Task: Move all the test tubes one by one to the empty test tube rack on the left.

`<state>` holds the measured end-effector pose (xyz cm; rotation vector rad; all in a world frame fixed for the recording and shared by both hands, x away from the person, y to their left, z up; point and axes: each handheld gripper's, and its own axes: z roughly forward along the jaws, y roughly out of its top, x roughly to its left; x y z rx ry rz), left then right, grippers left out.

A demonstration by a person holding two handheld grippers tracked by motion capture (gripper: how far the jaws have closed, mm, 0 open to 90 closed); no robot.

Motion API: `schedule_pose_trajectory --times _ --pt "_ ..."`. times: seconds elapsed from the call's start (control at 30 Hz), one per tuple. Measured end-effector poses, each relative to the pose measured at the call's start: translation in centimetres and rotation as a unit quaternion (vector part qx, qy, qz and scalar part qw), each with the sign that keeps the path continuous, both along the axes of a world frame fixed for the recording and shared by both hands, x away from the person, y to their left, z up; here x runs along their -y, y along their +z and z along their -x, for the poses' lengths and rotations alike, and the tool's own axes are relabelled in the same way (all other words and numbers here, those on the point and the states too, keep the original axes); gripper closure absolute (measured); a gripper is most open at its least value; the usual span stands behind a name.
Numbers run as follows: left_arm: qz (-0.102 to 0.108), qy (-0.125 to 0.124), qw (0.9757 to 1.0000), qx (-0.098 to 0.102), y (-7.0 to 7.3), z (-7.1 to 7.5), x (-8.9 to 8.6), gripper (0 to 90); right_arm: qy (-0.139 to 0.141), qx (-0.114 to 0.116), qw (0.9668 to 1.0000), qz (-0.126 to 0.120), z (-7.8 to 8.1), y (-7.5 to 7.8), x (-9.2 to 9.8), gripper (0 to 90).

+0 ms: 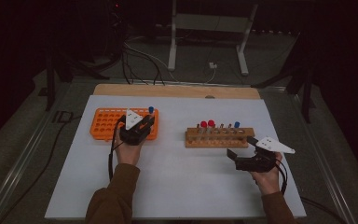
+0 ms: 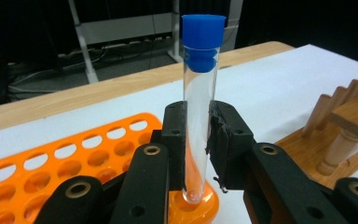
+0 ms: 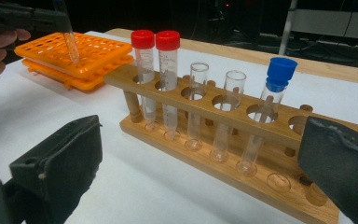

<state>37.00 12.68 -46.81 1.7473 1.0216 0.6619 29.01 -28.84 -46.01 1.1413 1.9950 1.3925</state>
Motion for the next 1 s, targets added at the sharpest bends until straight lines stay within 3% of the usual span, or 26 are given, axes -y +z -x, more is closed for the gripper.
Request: schedule_pose_trajectory --times 0.53,1.0 --pt "-0.018 0.004 0.9988 -0.045 -2.4 -0.3 -0.2 76.8 0.001 -0.001 1.0000 0.001 0.0 -0.1 -0.1 0.0" --pt "-0.034 0.002 0.9975 -0.062 -2.9 -0.4 0.1 76.8 0.005 0.000 1.0000 0.005 0.0 -0.1 -0.2 0.0"
